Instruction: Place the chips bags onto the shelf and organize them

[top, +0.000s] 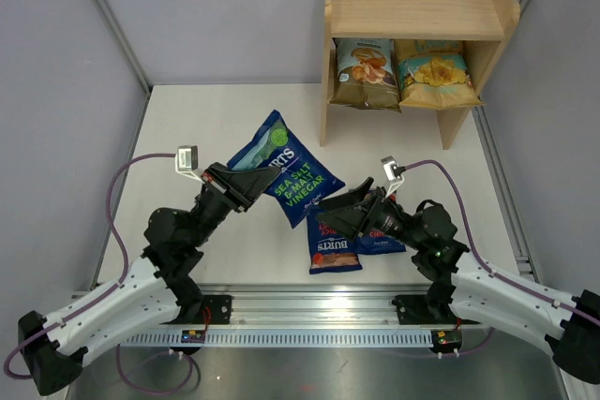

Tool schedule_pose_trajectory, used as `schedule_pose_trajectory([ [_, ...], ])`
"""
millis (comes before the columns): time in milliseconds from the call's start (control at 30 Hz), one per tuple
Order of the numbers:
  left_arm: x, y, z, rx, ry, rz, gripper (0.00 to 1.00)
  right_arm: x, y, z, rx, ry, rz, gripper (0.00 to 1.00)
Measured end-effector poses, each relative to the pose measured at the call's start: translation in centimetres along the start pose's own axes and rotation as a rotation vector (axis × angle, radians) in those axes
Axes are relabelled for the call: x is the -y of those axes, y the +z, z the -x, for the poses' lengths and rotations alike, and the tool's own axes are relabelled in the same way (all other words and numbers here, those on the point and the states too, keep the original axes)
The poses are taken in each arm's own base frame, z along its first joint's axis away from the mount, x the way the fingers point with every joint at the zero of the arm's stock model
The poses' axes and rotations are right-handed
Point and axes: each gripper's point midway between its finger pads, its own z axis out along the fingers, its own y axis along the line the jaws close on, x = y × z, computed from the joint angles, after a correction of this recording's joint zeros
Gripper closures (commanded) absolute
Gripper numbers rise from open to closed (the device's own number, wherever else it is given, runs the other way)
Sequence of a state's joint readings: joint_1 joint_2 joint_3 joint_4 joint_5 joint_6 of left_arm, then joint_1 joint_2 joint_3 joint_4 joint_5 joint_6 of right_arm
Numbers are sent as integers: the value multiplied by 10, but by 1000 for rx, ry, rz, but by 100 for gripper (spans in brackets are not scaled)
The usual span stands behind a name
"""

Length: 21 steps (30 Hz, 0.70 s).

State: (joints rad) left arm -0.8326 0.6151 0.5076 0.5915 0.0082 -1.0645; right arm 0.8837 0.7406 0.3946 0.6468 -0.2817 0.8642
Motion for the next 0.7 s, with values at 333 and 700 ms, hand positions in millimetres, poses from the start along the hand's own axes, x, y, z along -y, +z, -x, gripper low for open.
schedule_pose_trajectory([
  [333, -9, 2, 6, 113, -213, -71, 100, -10, 32, 35, 181, 67, 98, 19],
  [700, -9, 5, 4, 105, -286, -75, 100, -28, 50, 61, 254, 68, 158, 32],
])
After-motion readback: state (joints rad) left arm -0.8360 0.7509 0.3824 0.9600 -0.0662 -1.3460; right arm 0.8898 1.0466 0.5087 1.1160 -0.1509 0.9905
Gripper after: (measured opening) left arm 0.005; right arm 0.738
